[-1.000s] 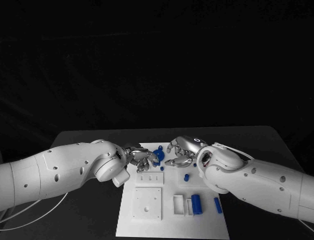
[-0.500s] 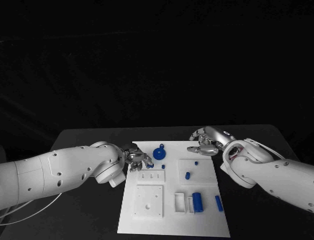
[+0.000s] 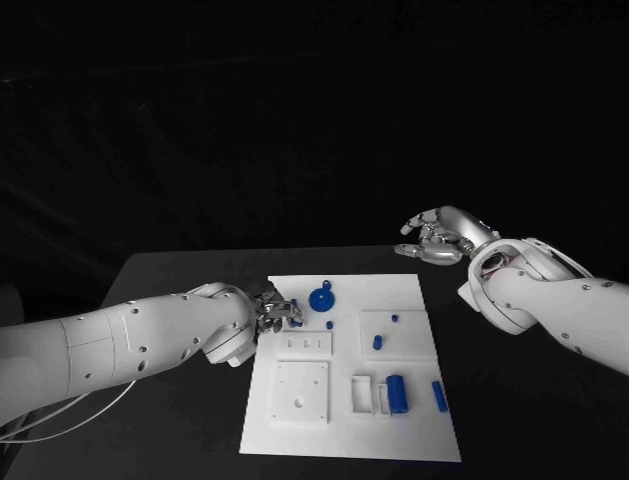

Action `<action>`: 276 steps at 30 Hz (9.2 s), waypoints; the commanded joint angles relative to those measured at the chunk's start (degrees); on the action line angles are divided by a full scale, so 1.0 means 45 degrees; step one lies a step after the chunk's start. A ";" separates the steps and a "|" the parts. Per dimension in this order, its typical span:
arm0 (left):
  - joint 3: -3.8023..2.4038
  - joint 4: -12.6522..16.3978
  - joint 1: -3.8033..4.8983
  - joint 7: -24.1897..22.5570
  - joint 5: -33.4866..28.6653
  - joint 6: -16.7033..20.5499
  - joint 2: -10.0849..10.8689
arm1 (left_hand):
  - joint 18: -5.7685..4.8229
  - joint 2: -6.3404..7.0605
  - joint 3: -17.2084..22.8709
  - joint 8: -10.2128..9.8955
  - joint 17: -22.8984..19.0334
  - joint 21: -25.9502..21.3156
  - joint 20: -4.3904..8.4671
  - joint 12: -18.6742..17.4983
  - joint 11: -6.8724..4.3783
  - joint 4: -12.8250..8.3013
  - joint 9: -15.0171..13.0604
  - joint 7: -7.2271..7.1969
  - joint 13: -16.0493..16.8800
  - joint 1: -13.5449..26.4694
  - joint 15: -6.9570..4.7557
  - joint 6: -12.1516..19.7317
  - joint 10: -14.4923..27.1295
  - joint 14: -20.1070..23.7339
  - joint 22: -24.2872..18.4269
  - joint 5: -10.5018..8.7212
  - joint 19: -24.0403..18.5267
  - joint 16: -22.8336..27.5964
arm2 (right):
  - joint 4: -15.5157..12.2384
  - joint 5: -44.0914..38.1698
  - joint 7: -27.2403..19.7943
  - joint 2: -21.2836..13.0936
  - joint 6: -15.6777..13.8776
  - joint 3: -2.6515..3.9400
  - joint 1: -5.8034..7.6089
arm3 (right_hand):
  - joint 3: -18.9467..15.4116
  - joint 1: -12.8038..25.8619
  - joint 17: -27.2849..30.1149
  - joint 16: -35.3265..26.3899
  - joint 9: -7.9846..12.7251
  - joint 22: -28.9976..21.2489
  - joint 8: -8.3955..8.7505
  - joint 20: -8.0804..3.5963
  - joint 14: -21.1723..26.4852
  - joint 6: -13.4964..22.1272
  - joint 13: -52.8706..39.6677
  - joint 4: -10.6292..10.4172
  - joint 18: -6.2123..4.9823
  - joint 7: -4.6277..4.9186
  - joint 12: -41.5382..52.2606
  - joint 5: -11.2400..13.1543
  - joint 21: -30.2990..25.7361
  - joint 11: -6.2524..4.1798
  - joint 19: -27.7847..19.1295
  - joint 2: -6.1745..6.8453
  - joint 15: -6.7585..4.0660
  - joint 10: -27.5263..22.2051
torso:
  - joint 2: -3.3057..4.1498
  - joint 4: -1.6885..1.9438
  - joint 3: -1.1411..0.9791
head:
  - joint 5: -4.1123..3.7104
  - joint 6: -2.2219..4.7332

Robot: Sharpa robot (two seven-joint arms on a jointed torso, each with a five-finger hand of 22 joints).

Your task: Assemble the parts on the task board

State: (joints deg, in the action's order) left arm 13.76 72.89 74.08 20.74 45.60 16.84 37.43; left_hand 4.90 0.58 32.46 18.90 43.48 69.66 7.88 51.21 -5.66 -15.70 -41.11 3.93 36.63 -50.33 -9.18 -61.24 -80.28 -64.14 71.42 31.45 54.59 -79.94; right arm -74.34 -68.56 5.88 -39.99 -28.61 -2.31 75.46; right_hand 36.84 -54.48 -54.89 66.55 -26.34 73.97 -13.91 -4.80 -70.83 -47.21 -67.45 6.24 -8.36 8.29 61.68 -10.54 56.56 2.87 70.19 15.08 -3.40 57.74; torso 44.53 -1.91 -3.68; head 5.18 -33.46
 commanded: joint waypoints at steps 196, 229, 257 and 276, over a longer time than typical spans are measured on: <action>-0.0678 -0.0044 -0.0973 -0.5329 -0.3882 -0.1194 0.0145 | 0.0244 -0.0455 0.0180 -0.0659 -0.0307 -0.0217 0.1401 0.0479 0.0124 0.0589 -0.0663 -0.0580 0.0617 -0.0439 -0.0419 -0.0960 0.0363 -0.0420 0.0166 -0.5284 -0.0071 -0.0322 | 0.0406 0.0937 -0.1863 0.0476 0.1554 0.0030 -0.0096 | -0.0159 -0.1059 -0.0025 -0.0058 -0.0005 0.0186 -0.0139 0.0019 0.0061 0.0341 0.0514 0.0561 -0.1476 0.0300 0.0471 -0.0177 -0.0178 0.0052 -0.0039 -0.0624 0.0032 -0.0293 | -0.0008 0.0053 -0.0032 | -0.0254 -0.0135; -0.0803 0.0705 -0.0965 -0.7814 -0.6355 -0.4451 0.0638 | -0.0014 -0.1067 0.0145 -0.1166 -0.0577 -0.0872 0.1217 -0.0141 0.0456 0.0460 -0.0813 -0.0245 0.0350 -0.0570 -0.0080 -0.0099 0.1208 0.0330 0.0010 -0.6094 -0.0705 0.0219 | -0.2049 -0.1171 -0.2534 0.0426 0.3106 -0.0963 -0.0364 | -0.0303 -0.1464 -0.0162 0.0089 0.0014 0.0466 -0.0262 0.0112 -0.0021 0.0086 0.0741 0.1659 -0.1476 0.0137 0.0778 -0.0075 0.0081 -0.0099 -0.0035 -0.1021 -0.0109 -0.0272 | 0.0003 0.0052 -0.0052 | -0.0366 0.0240; -0.0800 0.0590 -0.0966 -0.7814 -0.6327 -0.4286 0.0671 | -0.0027 -0.1046 0.0106 -0.1131 -0.0571 -0.0864 0.1221 -0.0114 0.0449 0.0438 -0.0865 -0.0254 0.0363 -0.0590 -0.0084 -0.0156 0.1182 0.0325 0.0029 -0.6060 -0.0702 0.0186 | -0.2182 -0.1049 -0.2627 0.0436 0.3331 -0.1038 -0.0397 | -0.0263 -0.1286 -0.0204 0.0090 -0.0079 0.0458 -0.0626 0.0095 -0.0065 -0.0632 0.0909 0.1755 -0.1476 0.0052 0.0923 -0.0040 0.0169 -0.0181 -0.0019 -0.1373 -0.0188 -0.0254 | 0.0011 0.0045 -0.0043 | -0.0331 0.0154; -0.0798 0.0415 -0.0965 -0.7622 -0.6533 -0.3982 0.0684 | -0.0040 -0.1131 0.0065 -0.1119 -0.0575 -0.0867 0.1224 -0.0107 0.0444 0.0512 -0.0902 -0.0259 0.0365 -0.0538 -0.0089 -0.0177 0.1168 0.0321 0.0039 -0.6092 -0.0692 0.0170 | -0.2297 -0.0997 -0.2635 0.0403 0.3385 -0.1051 -0.0408 | -0.0244 -0.1157 -0.0222 0.0076 -0.0266 0.0448 -0.0943 0.0075 -0.0089 -0.1251 0.1007 0.1771 -0.1476 -0.0183 0.0968 -0.0042 0.0198 -0.0400 -0.0002 -0.1445 -0.0394 -0.0245 | 0.0003 0.0039 -0.0050 | -0.0330 0.0127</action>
State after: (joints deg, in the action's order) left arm 10.27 74.92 69.65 -13.49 17.23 -2.15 40.49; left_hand 5.77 -2.97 32.70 13.47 40.97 65.89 7.07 50.80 -3.88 -13.53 -45.14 2.76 38.22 -51.94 -9.10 -61.41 -76.66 -62.59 71.54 3.93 51.90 -79.25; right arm -84.26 -72.85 -5.01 -38.28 -14.59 -6.94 73.75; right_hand 35.75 -59.96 -55.82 66.74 -27.43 74.91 -17.93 -4.30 -71.21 -50.73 -62.98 14.00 -8.40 5.85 65.84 -10.87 57.24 1.42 70.31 8.95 -4.79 56.53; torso 44.57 -1.72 -3.91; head 3.68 -32.88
